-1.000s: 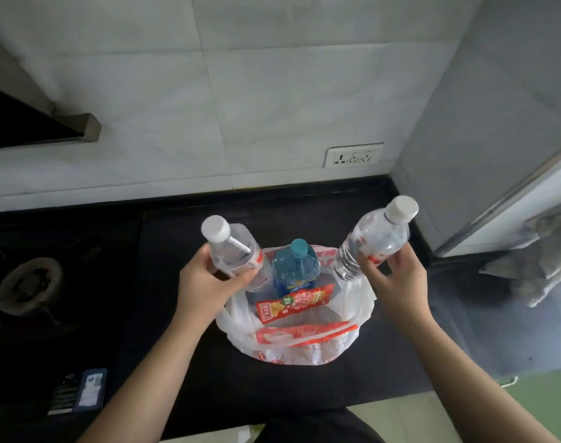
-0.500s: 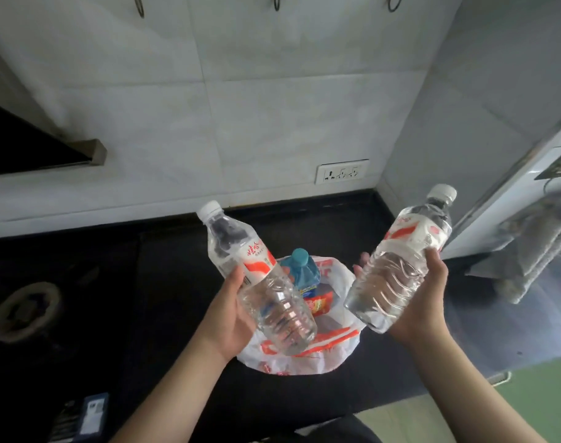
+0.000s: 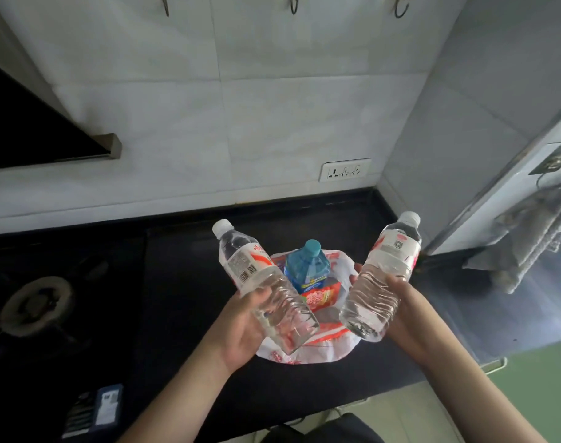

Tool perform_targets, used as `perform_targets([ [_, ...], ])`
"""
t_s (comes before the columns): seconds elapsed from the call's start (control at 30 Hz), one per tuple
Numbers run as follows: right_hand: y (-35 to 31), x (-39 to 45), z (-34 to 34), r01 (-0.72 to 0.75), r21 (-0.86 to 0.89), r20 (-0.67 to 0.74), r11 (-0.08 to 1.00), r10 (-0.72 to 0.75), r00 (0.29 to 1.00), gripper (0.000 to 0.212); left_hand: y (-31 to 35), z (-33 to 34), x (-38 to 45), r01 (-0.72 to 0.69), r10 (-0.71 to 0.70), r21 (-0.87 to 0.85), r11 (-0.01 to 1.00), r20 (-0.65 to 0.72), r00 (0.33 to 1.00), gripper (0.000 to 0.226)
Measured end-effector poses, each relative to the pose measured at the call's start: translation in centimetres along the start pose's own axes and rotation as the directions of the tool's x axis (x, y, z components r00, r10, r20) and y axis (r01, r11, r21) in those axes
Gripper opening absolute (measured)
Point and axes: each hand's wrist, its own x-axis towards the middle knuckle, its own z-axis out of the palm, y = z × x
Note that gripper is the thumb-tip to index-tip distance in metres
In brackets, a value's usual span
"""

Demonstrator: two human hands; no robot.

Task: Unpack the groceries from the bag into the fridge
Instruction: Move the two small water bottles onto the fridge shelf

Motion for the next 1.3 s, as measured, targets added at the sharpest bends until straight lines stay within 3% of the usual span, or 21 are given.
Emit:
perform_targets([
  [0.2,0.7,-0.8,0.1,0.032,-0.041,-0.067,0.999,-0.035,0.997,0.100,-0.6,-0.7,-1.2,-0.051,0.058,-0.055,0.997,0.134,0.989,0.089],
  [0.3,0.4,-1.0,0.3,0.074,-0.069,-0.069,0.995,-0.079,0.994,0.095,-0.4,-0.6,-1.9,-0.093,0.095,-0.035,0.995,0.048,0.994,0.095],
  [0.4,-0.4,-1.8,1.1,0.206,-0.271,0.013,0.940,-0.210,0.978,0.064,0.2,-0.6,-2.6,-0.205,0.213,0.142,0.968,-0.041,0.976,0.089],
  [0.47,-0.9,-2.3,1.6,0.275,-0.420,0.069,0.865,-0.271,0.960,0.058,0.5,-0.4,-3.3,-0.295,0.342,0.366,0.883,-0.070,0.937,0.079],
  [0.57,-1.2,-2.6,1.4,0.324,-0.548,0.124,0.771,-0.309,0.943,0.059,0.8,0.3,-4.5,-0.313,0.512,0.674,0.669,-0.113,0.852,0.072],
  [0.67,-1.2,-2.8,0.8,0.340,-0.641,0.139,0.688,-0.331,0.933,0.064,0.7,1.4,-5.9,-0.258,0.622,0.836,0.485,-0.122,0.774,0.062],
  [0.77,-1.3,-3.6,0.0,0.386,-0.712,0.179,0.587,-0.380,0.908,0.064,-0.1,2.9,-7.4,-0.210,0.681,0.891,0.404,-0.139,0.719,0.062],
  [1.0,-2.1,-6.0,-1.7,0.487,-0.684,0.346,0.543,-0.346,0.872,0.063,-4.7,7.2,-10.1,-0.205,0.716,0.857,0.473,-0.239,0.656,0.062],
  [1.3,1.8,-7.0,-3.4,0.507,-0.663,0.463,0.551,-0.230,0.856,0.065,-9.8,9.7,-15.2,-0.043,0.752,0.870,0.491,-0.398,0.525,0.057],
])
